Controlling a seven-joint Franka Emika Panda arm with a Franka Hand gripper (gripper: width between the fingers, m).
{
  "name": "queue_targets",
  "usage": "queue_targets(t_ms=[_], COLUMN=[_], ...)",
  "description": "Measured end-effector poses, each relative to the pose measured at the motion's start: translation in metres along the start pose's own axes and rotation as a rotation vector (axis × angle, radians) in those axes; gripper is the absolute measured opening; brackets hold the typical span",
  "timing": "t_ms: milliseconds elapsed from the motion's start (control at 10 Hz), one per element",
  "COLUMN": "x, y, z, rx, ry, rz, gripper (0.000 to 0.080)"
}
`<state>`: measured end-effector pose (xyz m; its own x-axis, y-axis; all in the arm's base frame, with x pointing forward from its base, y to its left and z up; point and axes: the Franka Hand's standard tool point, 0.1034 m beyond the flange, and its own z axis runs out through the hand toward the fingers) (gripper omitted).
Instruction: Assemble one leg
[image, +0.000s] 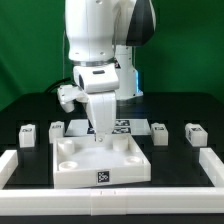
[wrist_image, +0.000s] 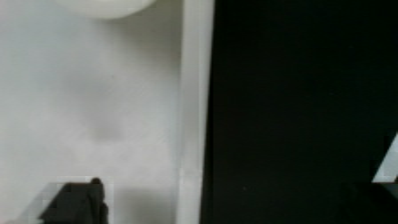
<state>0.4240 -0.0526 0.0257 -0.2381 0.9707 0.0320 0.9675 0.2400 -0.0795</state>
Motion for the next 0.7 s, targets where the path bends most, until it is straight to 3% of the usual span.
queue_targets(t_ms=[300, 400, 500, 700], x=[0.0012, 0.0007, 0.0003, -0.0003], y=[0.0035, 0.0056, 0.0052, 0.0046], z=[0.0008, 0.002, 0.0024, 0.0028], rx=[-0.002, -0.002, -0.001, 0.0], ry=[0.001, 0.001, 0.002, 0.002], rz=[0.021, 0.044, 0.046, 0.048], gripper=[0.065, 0.0559, 0.0559, 0.0204])
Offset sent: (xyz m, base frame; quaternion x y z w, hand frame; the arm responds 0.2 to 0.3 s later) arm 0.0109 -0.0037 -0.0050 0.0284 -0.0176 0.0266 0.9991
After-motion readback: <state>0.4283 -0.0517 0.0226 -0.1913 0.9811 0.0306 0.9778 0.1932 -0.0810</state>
